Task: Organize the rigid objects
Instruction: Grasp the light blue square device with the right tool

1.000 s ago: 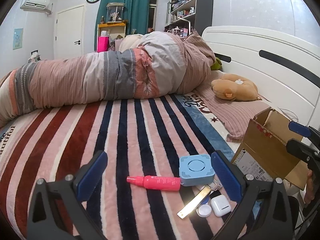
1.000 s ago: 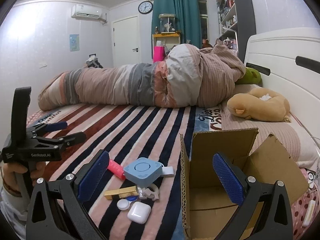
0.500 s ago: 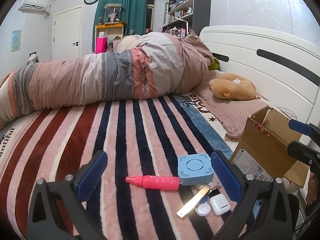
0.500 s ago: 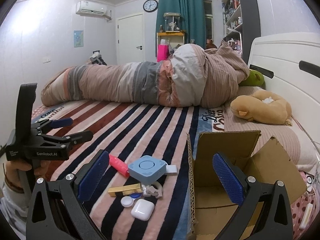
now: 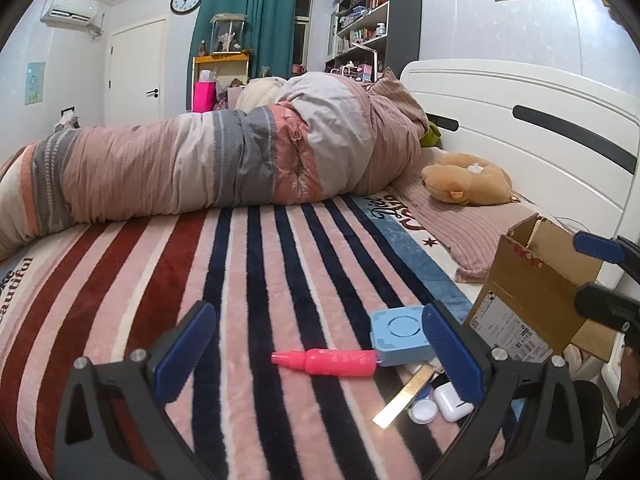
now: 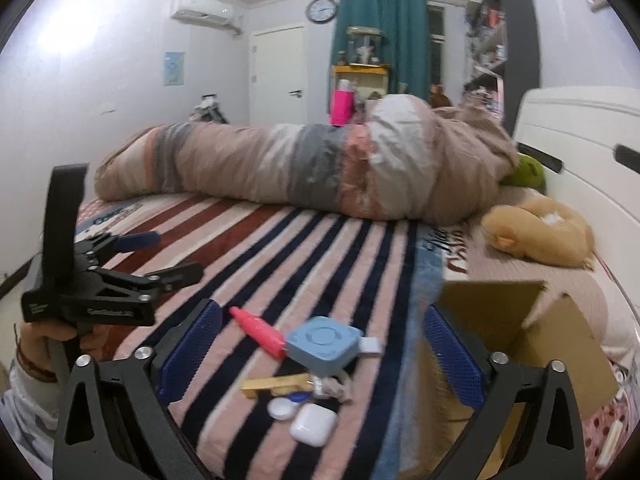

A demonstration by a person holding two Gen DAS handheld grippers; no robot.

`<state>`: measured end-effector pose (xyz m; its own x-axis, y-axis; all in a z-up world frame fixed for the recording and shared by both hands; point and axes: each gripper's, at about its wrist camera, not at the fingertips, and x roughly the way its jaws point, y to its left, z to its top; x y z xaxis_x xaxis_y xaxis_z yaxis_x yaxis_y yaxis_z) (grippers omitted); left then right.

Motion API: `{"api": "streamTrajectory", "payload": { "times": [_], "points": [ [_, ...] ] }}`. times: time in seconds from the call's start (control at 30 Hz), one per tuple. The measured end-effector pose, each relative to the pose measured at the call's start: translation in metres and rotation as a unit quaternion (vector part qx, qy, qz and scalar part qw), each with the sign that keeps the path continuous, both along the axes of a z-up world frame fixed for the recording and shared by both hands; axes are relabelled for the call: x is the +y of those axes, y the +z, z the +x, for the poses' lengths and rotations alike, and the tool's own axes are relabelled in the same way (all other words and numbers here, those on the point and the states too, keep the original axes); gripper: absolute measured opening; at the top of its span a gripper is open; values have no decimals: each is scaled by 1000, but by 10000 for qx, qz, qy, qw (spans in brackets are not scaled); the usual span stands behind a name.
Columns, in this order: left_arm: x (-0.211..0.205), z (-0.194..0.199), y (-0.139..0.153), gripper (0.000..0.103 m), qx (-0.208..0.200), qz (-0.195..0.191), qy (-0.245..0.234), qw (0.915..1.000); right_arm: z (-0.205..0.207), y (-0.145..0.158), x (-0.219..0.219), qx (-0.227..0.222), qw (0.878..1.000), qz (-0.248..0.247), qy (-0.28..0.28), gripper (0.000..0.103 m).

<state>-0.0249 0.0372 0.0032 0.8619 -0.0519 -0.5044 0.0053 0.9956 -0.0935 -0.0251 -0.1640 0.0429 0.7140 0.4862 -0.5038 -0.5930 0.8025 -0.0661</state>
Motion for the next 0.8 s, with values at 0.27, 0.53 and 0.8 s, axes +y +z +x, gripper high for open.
{"api": "streamTrajectory", "payload": {
  "times": [0.27, 0.53, 0.8],
  "points": [
    [57, 5, -27, 102, 205, -94, 358, 9991, 46, -62, 58, 1294, 9912, -84, 282, 74],
    [92, 19, -56, 102, 629, -524, 323, 9961, 117, -124, 72, 2092, 9721, -584, -884, 94],
    [87, 22, -57, 102, 639, -550, 246, 9961, 156, -150, 88, 2380, 9546, -1110, -1407, 95]
  ]
}}
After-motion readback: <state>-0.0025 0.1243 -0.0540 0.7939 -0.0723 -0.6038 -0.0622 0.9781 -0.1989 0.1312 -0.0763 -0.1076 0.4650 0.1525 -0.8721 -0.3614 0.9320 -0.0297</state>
